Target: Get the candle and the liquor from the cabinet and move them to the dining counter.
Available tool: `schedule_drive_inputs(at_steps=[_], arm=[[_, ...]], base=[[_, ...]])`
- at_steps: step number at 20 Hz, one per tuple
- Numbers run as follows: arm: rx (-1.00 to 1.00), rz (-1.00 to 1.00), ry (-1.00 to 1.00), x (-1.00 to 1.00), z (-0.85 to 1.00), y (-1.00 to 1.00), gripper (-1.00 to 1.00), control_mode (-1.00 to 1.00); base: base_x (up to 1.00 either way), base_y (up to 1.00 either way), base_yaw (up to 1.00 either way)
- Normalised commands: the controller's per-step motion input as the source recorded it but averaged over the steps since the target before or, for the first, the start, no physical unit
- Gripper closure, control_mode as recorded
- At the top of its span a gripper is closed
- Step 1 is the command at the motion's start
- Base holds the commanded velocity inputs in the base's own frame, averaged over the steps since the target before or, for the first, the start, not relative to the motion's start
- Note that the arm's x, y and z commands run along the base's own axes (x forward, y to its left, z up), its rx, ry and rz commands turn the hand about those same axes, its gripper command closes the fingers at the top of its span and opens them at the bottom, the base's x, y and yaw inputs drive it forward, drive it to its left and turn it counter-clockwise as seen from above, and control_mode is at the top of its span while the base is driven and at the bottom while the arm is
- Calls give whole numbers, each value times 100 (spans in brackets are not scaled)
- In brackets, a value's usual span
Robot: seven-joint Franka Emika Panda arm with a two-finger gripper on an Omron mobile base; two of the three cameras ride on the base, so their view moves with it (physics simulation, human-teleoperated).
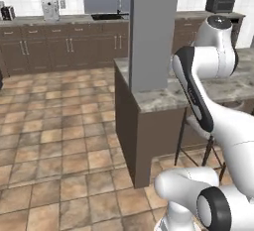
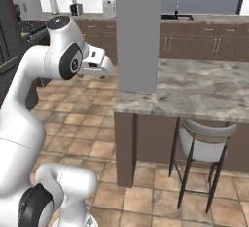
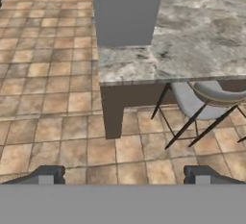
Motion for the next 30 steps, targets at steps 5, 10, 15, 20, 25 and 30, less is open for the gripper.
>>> schedule_drive_inputs(at_steps=[5,10,15,20,25,30], arm=[[0,0,0,0,0,0,-100,100],[0,0,0,0,0,0,-100,100],[0,0,0,0,0,0,-100,100],[0,0,0,0,0,0,-100,100],[0,0,0,0,0,0,-100,100],[0,0,0,0,0,0,-100,100]], base=[[38,100,3],[50,100,3],[97,100,0],[100,59,0],[100,1,0],[100,0,0]])
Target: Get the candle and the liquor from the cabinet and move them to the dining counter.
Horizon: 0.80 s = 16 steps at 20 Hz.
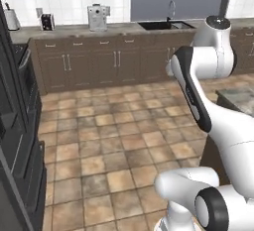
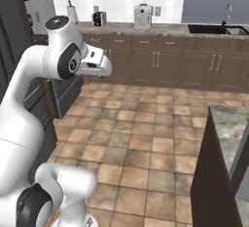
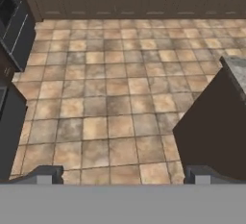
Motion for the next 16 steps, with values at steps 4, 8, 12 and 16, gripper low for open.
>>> schedule_drive_inputs(at_steps=[4,8,12,16], arm=[[0,0,0,0,0,0,-100,100],[0,0,0,0,0,0,-100,100],[0,0,0,0,0,0,-100,100],[0,0,0,0,0,0,-100,100]], base=[[100,10,0],[100,26,0],[100,33,0],[100,38,4]])
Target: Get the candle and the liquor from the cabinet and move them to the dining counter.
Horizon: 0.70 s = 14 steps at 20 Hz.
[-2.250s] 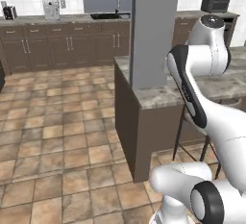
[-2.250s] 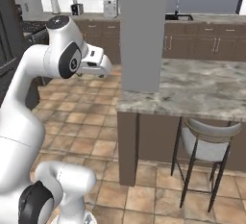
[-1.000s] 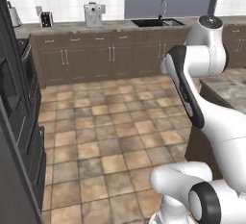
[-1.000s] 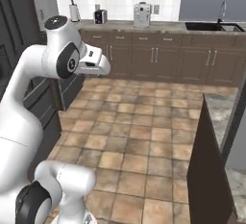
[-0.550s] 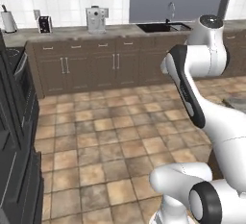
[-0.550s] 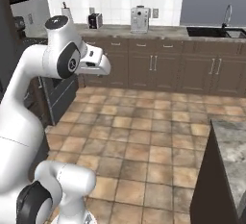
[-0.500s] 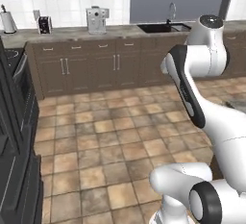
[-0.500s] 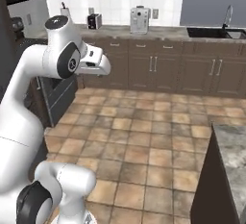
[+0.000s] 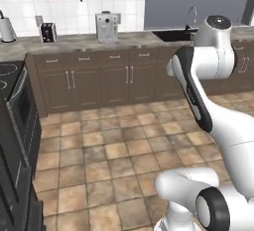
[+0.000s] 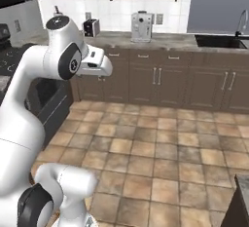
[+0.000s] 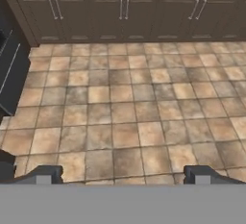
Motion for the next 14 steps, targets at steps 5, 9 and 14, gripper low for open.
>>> schedule_drive_inputs(at_steps=[5,9,14], arm=[[0,0,0,0,0,0,-100,100],[0,0,0,0,0,0,-100,100],[0,0,0,0,0,0,-100,100]], base=[[100,28,8],[100,26,9],[100,17,6]])
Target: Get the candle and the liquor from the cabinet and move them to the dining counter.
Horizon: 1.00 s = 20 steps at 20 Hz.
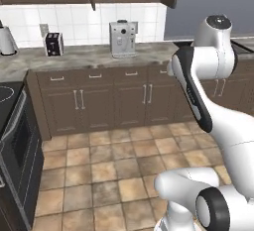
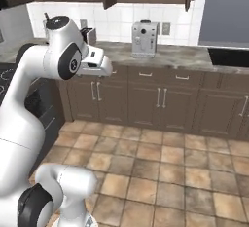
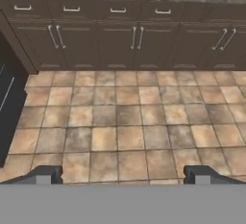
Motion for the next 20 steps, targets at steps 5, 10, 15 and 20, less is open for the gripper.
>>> schedule_drive_inputs(at_steps=[5,10,15,20], arm=[[0,0,0,0,0,0,-100,100],[0,0,0,0,0,0,-100,100],[0,0,0,0,0,0,-100,100],[0,0,0,0,0,0,-100,100]], base=[[100,7,2],[100,30,2],[100,41,4],[100,40,1]])
